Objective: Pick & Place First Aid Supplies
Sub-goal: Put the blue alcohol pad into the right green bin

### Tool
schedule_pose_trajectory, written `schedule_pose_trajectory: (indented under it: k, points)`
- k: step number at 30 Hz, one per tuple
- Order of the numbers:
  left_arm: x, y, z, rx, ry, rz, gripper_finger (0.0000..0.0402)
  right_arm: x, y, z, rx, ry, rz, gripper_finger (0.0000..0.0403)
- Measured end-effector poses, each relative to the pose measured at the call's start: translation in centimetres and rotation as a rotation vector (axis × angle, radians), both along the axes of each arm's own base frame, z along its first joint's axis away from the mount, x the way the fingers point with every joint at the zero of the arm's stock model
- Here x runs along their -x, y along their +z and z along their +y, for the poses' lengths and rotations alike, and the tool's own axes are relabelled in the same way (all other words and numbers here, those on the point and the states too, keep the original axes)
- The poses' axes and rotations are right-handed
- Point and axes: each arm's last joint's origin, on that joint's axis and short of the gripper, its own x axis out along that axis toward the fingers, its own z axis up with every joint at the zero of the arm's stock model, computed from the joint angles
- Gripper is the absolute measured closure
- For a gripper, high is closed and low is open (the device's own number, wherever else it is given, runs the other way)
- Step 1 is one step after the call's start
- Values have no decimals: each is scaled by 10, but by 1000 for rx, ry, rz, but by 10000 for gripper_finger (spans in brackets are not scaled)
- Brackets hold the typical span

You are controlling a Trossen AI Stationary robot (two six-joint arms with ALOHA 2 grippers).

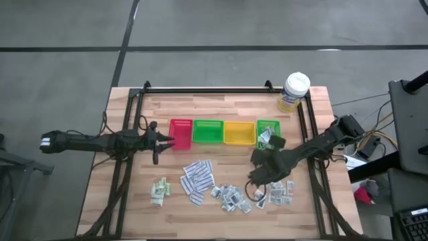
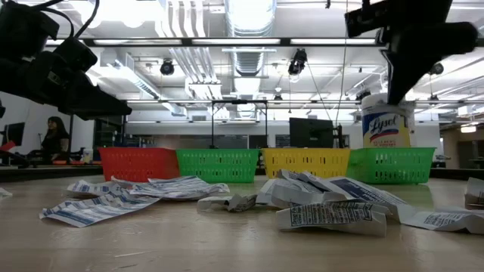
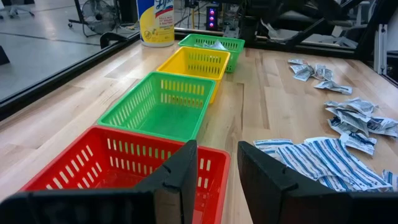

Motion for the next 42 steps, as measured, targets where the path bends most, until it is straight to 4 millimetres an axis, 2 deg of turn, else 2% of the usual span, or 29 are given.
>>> schedule_pose_trajectory:
  k: [6,12,25,35,42]
  points:
    - [0,0,0,0,0,1,289,12,15,-15,95,-241,-46,394]
    - [0,0,0,0,0,1,289,17,24,-33,84,-459,-164,394]
    - [0,0,0,0,0,2,289,20,37,-88,42,-672,-199,394]
    - [0,0,0,0,0,3,289,10,24,-120,-2,-670,-224,394]
    - [0,0,0,0,-1,3,289,13,-4,-132,-60,-684,-197,394]
